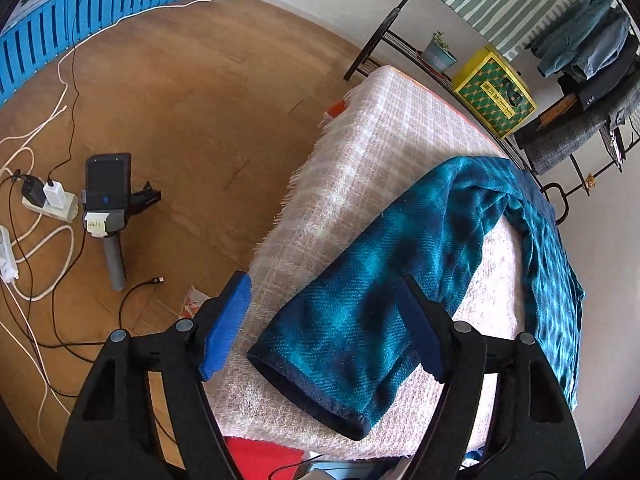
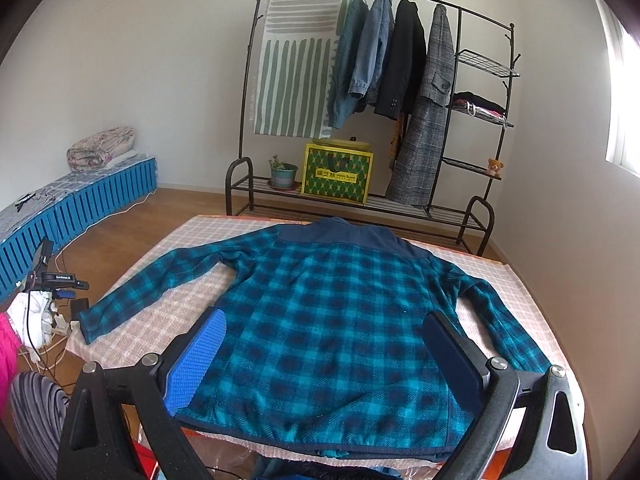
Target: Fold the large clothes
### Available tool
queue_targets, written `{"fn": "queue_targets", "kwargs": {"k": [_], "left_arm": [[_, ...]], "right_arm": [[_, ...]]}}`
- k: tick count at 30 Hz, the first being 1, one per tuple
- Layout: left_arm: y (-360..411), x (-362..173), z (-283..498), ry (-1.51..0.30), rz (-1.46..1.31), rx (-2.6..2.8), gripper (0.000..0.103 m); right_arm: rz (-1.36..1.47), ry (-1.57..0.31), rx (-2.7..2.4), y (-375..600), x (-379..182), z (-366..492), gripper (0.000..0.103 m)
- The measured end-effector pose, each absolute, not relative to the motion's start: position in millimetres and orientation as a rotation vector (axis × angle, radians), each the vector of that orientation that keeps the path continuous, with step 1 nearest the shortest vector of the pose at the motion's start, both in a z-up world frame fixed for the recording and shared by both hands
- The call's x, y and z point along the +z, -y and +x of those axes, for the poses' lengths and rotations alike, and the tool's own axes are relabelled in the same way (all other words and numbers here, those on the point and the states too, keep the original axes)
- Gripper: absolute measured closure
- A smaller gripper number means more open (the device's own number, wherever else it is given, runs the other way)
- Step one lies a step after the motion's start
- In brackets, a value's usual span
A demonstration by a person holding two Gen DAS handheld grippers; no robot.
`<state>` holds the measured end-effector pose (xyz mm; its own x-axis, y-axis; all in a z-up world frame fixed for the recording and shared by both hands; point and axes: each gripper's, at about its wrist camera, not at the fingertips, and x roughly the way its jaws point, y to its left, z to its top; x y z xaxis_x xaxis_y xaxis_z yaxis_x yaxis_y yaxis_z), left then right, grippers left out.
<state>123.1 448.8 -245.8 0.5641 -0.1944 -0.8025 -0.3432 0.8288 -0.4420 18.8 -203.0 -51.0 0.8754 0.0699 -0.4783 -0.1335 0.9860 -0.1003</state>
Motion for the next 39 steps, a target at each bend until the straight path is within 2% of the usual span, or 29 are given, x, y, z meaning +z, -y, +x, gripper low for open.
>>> {"fn": "queue_targets", "kwargs": {"k": [4,6,9,21,22,24,25,31,33,39], "left_arm": [[-461.2,-268.2,121.2,-1.005,-0.694,0.087,0.029],[-463.4,-276.0,120.9,-1.017,-0.719,0.086,0.042],[-464.0,-283.1,122.6,-1.030,-0.754,0.065,0.050],[-439.8,-283.6,127.6,-1.063,-0.691,0.082,0.053],[-436.7,-282.7,128.5,-1.060,-0.681,0.078,0.059],[-430.0,-282.5,132.5,-1.075,-0.650,0.074,0.095],[-427.0,-281.2,134.0,-1.078,-0.631,0.074,0.098],[-400.4,-236.1,138.1,-0.971,-0.563,0.033,0.102],[-385.3,-209.4,139.8,-0.922,-0.548,-0.019,0.102],[-311.5,-123.5,144.1,-0.789,-0.400,-0.196,0.102]], "right_arm": [[-0.120,-0.521,0.155,178.4,-55.0,21.9,0.003],[-0.109,-0.526,0.174,168.6,-57.7,20.8,0.003],[-0.106,-0.528,0.197,161.5,-62.1,19.2,0.003],[-0.073,-0.579,0.242,167.5,-79.4,53.0,0.003],[-0.067,-0.584,0.244,168.8,-81.2,57.3,0.003],[-0.058,-0.592,0.241,172.2,-84.7,64.0,0.003],[-0.051,-0.596,0.241,174.3,-86.8,66.9,0.003],[-0.002,-0.670,0.256,190.5,-102.7,95.3,0.004],[0.008,-0.695,0.274,195.2,-107.4,109.1,0.013],[0.085,-0.799,0.369,209.3,-114.4,162.5,0.030]]}}
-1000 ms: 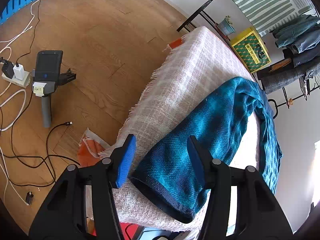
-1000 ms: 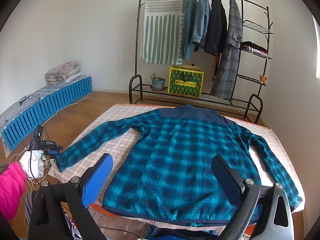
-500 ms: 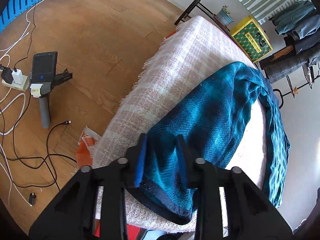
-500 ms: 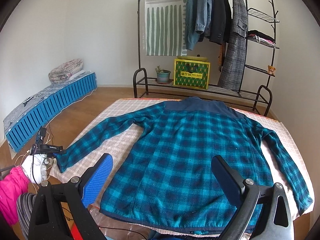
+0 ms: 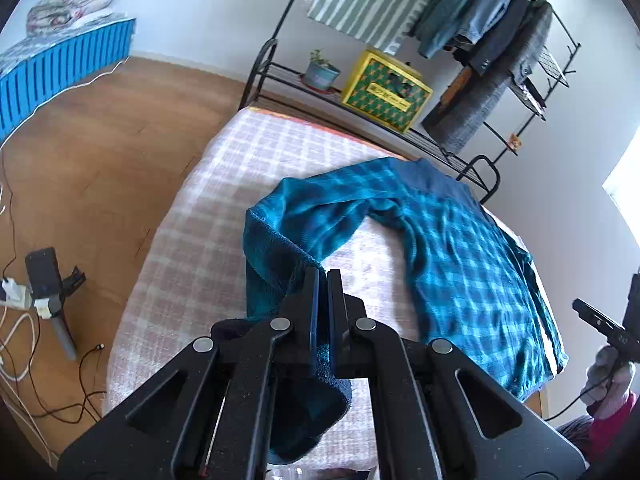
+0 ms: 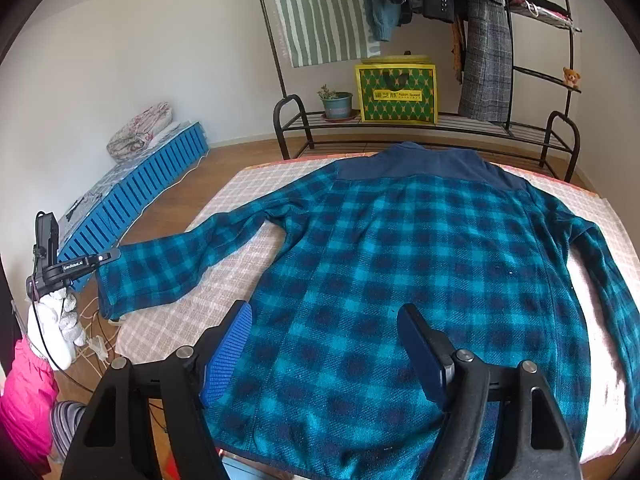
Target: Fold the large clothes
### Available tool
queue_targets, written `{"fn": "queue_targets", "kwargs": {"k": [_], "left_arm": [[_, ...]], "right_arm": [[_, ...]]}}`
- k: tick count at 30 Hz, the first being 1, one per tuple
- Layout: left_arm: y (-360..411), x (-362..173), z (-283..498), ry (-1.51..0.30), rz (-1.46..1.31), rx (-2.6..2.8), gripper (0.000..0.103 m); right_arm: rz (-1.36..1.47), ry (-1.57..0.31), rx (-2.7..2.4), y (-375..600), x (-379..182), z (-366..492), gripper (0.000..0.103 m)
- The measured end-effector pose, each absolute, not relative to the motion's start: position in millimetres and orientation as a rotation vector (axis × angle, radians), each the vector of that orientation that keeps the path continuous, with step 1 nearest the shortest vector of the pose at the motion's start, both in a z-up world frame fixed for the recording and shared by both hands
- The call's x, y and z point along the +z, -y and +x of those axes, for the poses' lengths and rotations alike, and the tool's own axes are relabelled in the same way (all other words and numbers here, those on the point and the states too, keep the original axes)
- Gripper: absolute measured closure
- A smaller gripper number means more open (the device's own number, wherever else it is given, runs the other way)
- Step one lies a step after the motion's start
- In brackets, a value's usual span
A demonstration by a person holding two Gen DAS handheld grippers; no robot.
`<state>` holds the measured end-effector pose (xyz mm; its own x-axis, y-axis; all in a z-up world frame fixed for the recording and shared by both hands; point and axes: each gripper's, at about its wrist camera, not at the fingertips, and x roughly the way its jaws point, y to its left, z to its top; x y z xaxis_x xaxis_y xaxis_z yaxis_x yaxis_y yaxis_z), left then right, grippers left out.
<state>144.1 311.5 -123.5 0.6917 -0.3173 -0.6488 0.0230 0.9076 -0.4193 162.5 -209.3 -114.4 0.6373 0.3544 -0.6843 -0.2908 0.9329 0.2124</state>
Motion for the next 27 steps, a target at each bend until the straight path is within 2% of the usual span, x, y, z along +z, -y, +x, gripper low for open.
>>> {"fn": "queue_targets", "kwargs": {"k": [1,3,8,18,27], "left_arm": [[-297.2,-113.1,143.4,-0.772,-0.384,-0.229,0.102],[-269.6,-98.9,141.8,-0.751,-0.364,-0.298,0.102],[-199.5,-94.7,133.7,-0.750,-0.367,-0.467,0.102],[-88.0,-114.8,94.7,-0.833,-0.203,-0.686,0.102],[-50.6,-136.5,78.3,-0.903,-0.073,-0.735,0.102]], "right_arm": [[0.110,-0.814,0.382,212.9,-113.6,173.2,0.033],[0.158,-0.836,0.414,219.1,-111.4,195.4,0.045],[0.227,-0.893,0.502,216.9,-111.0,258.7,0.056],[0.319,-1.038,0.655,150.9,-149.1,368.4,0.059],[0.297,-1.125,0.664,75.5,-199.4,432.2,0.059]]}}
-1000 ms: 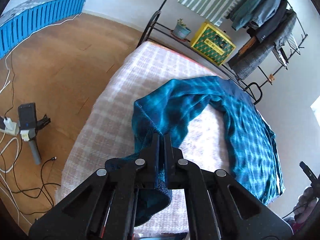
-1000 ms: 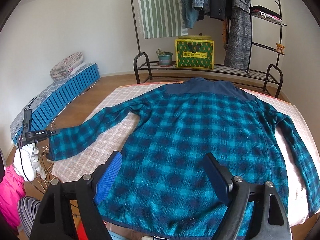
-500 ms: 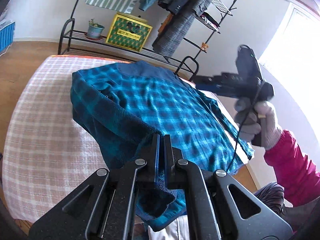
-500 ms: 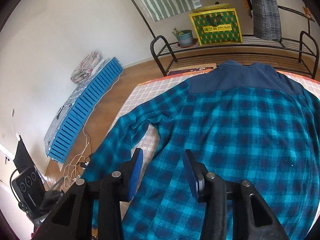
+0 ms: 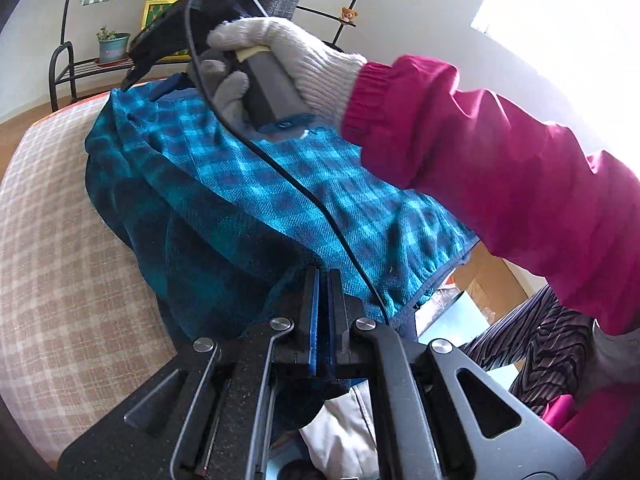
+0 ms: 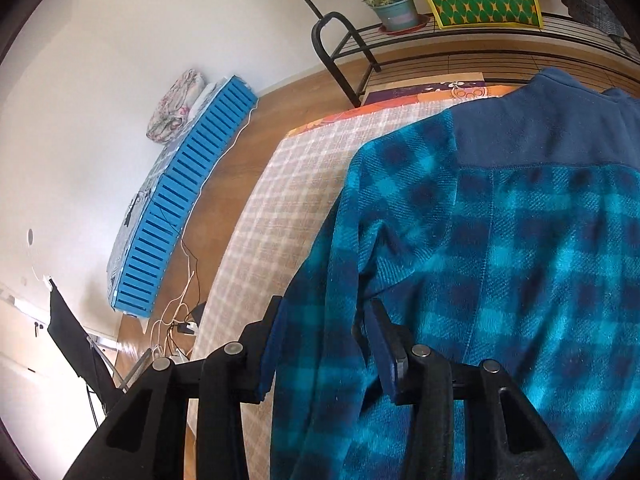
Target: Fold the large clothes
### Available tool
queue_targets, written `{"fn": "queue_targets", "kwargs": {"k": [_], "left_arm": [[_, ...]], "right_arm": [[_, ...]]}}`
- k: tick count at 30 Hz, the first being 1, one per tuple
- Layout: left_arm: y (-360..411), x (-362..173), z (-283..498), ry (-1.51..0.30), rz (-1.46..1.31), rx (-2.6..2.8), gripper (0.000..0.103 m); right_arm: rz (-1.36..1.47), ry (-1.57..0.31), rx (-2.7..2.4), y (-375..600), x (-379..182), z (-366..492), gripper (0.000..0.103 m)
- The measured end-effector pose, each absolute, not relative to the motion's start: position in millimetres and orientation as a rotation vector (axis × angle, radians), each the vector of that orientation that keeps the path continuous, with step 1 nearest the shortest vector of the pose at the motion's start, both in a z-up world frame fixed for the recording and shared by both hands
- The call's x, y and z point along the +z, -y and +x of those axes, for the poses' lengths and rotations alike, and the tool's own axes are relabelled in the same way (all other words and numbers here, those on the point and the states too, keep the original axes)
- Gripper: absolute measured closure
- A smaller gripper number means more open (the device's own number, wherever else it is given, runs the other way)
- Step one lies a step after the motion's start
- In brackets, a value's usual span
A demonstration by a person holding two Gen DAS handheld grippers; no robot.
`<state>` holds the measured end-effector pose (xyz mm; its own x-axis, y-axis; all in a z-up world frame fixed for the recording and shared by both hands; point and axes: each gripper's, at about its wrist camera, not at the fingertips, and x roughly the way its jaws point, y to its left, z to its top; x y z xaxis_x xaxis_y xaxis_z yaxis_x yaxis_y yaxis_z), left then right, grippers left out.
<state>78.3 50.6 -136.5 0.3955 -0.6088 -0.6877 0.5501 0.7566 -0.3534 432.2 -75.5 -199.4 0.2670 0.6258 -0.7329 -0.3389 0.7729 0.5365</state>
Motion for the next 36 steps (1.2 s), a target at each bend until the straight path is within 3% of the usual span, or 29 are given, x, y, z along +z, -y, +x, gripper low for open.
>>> {"fn": "queue_targets", "kwargs": {"k": [4,5,8,9,17,19,20,21,23,26,28,29,30,36], "left_arm": [[-47.8,-144.4,91.2,-0.923,-0.047,-0.742,0.102],[-45.6,-144.1,90.5,-0.922,-0.036,-0.741,0.102],[-44.3,-145.1,92.8,-0.929,-0.024,-0.749,0.102],[-45.3,-146.7,93.7,-0.936,-0.027,-0.751,0.102],[-35.0,-149.9,88.6,-0.944,0.019,-0.756,0.102],[-33.1,-149.4,88.6,-0.941,0.030,-0.761,0.102],[-32.3,-149.6,87.8,-0.941,0.035,-0.762,0.102],[-31.5,-149.9,88.2,-0.943,0.037,-0.759,0.102],[-33.1,-150.1,88.9,-0.946,0.035,-0.756,0.102],[-33.5,-151.1,91.0,-0.950,0.036,-0.748,0.102],[-31.2,-152.3,91.0,-0.951,0.045,-0.743,0.102],[-30.8,-152.1,90.3,-0.949,0.054,-0.741,0.102],[-31.0,-152.0,89.8,-0.946,0.061,-0.741,0.102],[-34.8,-154.6,91.3,-0.946,0.066,-0.726,0.102]], "right_arm": [[0.285,-1.146,0.630,54.5,-216.6,456.1,0.059],[0.280,-1.153,0.619,51.0,-219.5,461.3,0.064],[0.259,-1.164,0.610,42.8,-227.3,473.7,0.098],[0.252,-1.158,0.600,42.8,-227.4,476.2,0.103],[0.305,-1.059,0.534,94.4,-199.8,493.8,0.103],[0.341,-1.055,0.539,106.6,-196.6,495.3,0.099],[0.348,-1.053,0.551,107.5,-197.9,495.3,0.092],[0.349,-1.054,0.560,105.4,-199.6,495.4,0.064],[0.355,-1.060,0.584,94.1,-205.9,494.0,0.039],[0.290,-1.094,0.617,65.0,-218.3,494.8,0.044],[0.218,-1.124,0.598,46.1,-227.1,497.1,0.062],[0.204,-1.144,0.601,39.4,-232.0,499.3,0.086],[0.206,-1.160,0.603,36.0,-236.0,501.5,0.101],[0.247,-1.059,0.581,70.2,-204.2,500.6,0.103]]}}
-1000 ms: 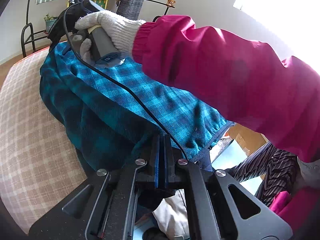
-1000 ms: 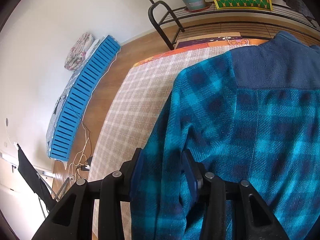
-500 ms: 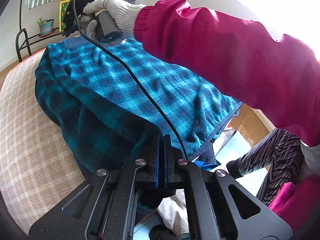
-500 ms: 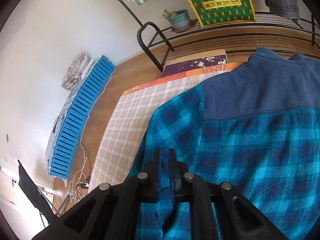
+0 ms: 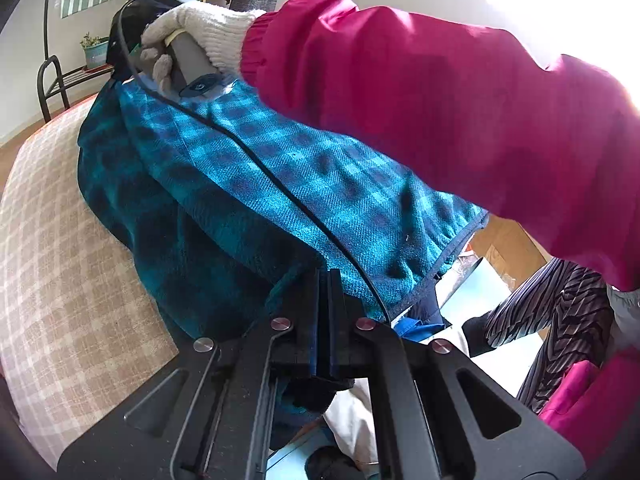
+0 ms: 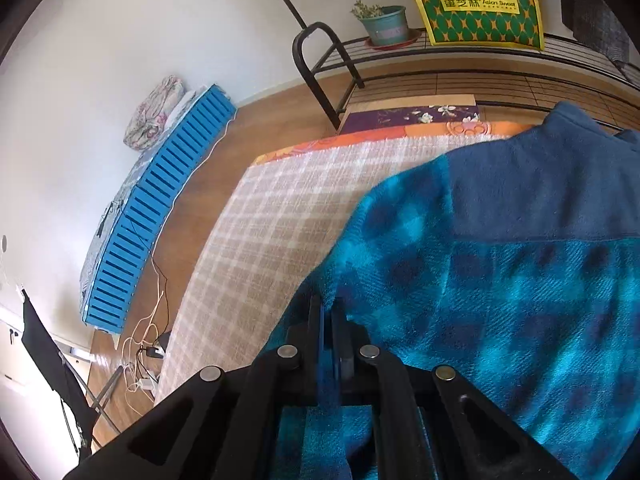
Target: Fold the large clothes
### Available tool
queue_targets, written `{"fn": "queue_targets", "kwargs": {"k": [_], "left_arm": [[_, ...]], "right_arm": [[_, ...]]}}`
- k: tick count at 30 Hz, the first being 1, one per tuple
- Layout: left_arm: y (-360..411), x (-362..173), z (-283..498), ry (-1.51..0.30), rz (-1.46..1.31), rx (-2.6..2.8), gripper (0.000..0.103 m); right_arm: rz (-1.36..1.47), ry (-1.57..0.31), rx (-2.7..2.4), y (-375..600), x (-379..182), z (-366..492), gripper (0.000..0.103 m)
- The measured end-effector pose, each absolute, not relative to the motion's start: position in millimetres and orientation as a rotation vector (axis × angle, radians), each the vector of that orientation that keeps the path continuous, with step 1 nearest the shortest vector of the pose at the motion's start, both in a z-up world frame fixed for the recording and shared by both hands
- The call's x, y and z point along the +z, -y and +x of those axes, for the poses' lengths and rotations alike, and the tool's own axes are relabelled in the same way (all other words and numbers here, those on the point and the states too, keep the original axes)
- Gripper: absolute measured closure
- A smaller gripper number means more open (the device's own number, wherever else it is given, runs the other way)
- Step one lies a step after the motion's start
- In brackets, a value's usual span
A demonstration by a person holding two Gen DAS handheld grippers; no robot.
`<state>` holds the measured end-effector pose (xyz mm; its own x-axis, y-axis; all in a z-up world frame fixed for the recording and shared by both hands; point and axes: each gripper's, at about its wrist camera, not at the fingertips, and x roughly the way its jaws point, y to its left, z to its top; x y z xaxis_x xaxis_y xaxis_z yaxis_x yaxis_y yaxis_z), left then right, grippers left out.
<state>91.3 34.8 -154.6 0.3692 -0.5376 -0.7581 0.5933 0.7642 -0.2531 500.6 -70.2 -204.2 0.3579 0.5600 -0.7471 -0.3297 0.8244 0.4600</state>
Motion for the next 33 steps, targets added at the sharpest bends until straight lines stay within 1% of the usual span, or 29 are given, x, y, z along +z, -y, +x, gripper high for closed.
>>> {"fn": "queue_targets", "kwargs": {"k": [4,8,9,10,11,12,13,14,15,19,21,25,26,28,31,33], "left_arm": [[-25.9,-151.8,80.7,-0.915,0.139,-0.732,0.102],[-18.6,-153.7,72.9,-0.911,0.192,-0.736,0.102],[-17.6,-154.5,72.0,-0.917,0.198,-0.734,0.102],[-16.4,-154.9,71.1,-0.922,0.204,-0.732,0.102],[-14.5,-154.8,69.8,-0.927,0.211,-0.732,0.099],[-13.7,-153.2,68.2,-0.931,0.214,-0.742,0.089],[-13.6,-150.8,66.6,-0.930,0.208,-0.749,0.078],[-15.3,-146.8,64.5,-0.921,0.197,-0.752,0.051],[-18.0,-141.6,60.6,-0.897,0.182,-0.753,0.044],[-37.0,-124.7,51.5,-0.839,0.093,-0.774,0.044],[-53.3,-118.2,52.5,-0.816,0.033,-0.743,0.044],[-98.8,-110.0,64.9,-0.805,-0.157,-0.655,0.044],[-109.0,-109.3,68.2,-0.803,-0.198,-0.636,0.044],[-123.9,-113.1,75.4,-0.821,-0.257,-0.603,0.044],[-130.5,-127.2,88.5,-0.884,-0.303,-0.582,0.044],[-127.5,-140.1,98.2,-0.940,-0.310,-0.563,0.054]], "right_arm": [[0.300,-1.013,0.507,134.9,-192.1,495.7,0.103],[0.325,-1.055,0.448,183.0,-217.0,488.2,0.102],[0.321,-1.070,0.422,190.1,-223.6,486.0,0.096],[0.318,-1.089,0.398,195.8,-228.7,484.1,0.095],[0.319,-1.104,0.380,200.2,-231.6,481.5,0.085],[0.319,-1.105,0.367,205.3,-231.4,477.6,0.079],[0.314,-1.098,0.358,209.9,-228.9,472.0,0.079],[0.309,-1.095,0.357,213.8,-225.7,464.9,0.078],[0.308,-1.091,0.364,218.5,-220.8,457.2,0.075],[0.300,-1.049,0.415,239.4,-189.6,413.5,0.073],[0.291,-1.023,0.447,249.6,-171.3,383.7,0.070],[0.271,-0.974,0.518,268.1,-136.0,315.2,0.069],[0.267,-0.957,0.533,274.0,-128.2,297.0,0.068],[0.255,-0.936,0.560,280.3,-113.6,260.7,0.065],[0.207,-0.928,0.593,276.1,-103.8,207.9,0.058],[0.187,-0.952,0.610,270.6,-115.3,180.0,0.057]]}}
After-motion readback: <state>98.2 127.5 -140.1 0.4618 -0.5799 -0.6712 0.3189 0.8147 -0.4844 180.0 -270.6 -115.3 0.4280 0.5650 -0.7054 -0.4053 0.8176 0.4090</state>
